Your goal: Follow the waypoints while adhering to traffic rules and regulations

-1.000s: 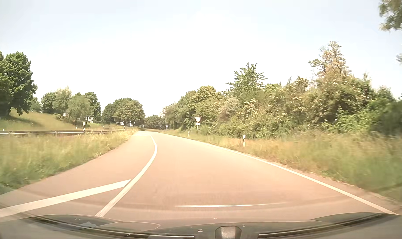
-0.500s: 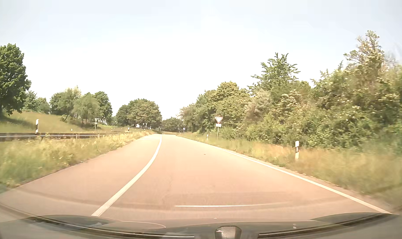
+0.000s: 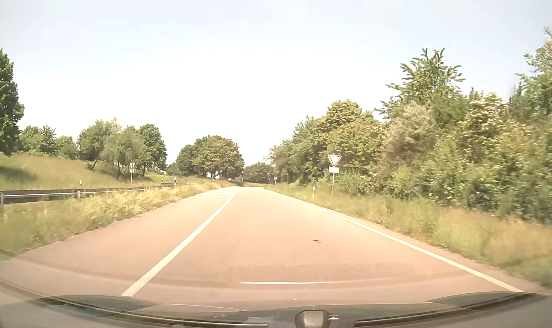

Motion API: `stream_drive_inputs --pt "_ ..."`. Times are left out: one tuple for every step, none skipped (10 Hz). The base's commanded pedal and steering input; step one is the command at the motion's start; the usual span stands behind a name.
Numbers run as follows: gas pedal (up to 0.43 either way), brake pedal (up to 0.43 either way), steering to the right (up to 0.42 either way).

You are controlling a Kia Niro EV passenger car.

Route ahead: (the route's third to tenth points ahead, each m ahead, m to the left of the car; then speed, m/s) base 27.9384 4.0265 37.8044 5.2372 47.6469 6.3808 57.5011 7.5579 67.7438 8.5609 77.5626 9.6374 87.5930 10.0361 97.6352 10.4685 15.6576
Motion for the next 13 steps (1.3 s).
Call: stream_drive_inputs --pt "0.177 0.0 -0.034" --pt "0.169 0.0 -0.032" --pt "0.169 0.0 -0.03" --pt "0.15 0.0 -0.029" --pt "0.13 0.0 -0.027" --pt "0.13 0.0 -0.024" --pt "0.13 0.0 -0.021" --pt "0.118 0.0 -0.019" --pt "0.118 0.0 -0.016" --pt "0.118 0.0 -0.011" --pt "0.098 0.0 -0.009" --pt "0.079 0.0 -0.008" --pt "0.047 0.0 -0.008"
